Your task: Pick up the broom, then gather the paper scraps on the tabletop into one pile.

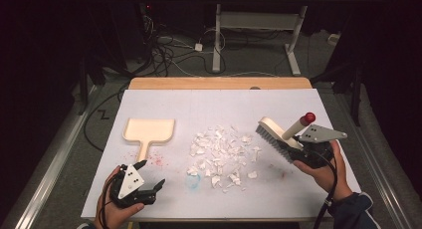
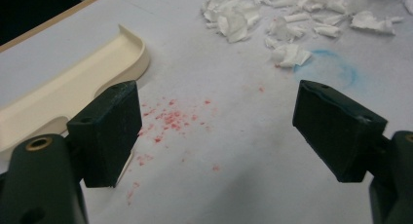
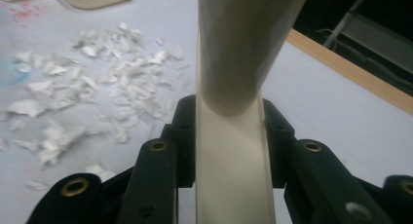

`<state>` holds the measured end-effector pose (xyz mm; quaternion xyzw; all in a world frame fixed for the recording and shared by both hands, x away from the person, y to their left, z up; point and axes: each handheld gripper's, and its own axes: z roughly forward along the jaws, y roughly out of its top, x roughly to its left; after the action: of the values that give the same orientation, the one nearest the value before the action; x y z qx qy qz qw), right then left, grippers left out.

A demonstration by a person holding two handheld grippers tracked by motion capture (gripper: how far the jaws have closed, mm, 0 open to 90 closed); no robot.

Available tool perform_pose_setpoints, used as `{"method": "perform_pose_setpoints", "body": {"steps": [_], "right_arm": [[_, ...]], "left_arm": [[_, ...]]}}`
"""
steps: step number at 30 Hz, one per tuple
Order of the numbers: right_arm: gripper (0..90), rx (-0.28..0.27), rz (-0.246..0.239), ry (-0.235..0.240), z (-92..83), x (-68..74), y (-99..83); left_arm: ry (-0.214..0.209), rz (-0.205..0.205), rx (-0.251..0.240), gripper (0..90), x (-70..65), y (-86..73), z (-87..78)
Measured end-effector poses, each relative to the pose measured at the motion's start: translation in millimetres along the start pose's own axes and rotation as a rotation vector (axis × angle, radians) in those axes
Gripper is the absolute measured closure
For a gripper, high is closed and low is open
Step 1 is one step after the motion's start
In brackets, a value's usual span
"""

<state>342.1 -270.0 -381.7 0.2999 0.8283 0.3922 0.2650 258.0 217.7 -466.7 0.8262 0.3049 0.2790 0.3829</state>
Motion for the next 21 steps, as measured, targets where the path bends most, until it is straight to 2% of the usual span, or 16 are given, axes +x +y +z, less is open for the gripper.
{"method": "perform_pose_setpoints", "body": {"steps": [2,7,9,11,15,19,20,21], "right_arm": [[68.4,0.012,0.013,-0.025,7.3,-6.6,-3.9],[68.4,0.028,0.027,-0.052,14.8,-12.2,-6.9],[68.4,0.024,0.032,-0.050,15.4,-15.4,-7.0],[68.4,0.024,0.028,-0.070,16.3,-17.5,-6.3],[68.4,0.018,0.043,-0.061,24.2,-23.2,-4.7],[68.4,0.045,0.018,-0.084,40.6,-26.2,-2.3],[68.4,0.054,0.010,-0.090,46.9,-27.8,-0.9],[68.4,0.063,-0.002,-0.105,52.3,-28.7,0.6]], "left_arm": [[-0.005,0.023,0.032,17.3,-4.9,-0.7,1.9],[-0.012,0.053,0.051,17.3,-9.6,-0.1,4.5],[-0.017,0.046,0.050,17.3,-9.5,-0.3,5.4],[-0.015,0.048,0.059,17.3,-9.8,-1.5,5.6],[-0.014,0.035,0.064,17.3,-9.6,-4.2,3.8],[-0.013,0.015,0.051,17.3,-8.5,-4.7,1.4],[-0.012,0.020,0.048,17.3,-7.5,-4.4,2.1],[-0.019,0.011,0.056,17.3,-7.7,-4.5,3.1]]}}
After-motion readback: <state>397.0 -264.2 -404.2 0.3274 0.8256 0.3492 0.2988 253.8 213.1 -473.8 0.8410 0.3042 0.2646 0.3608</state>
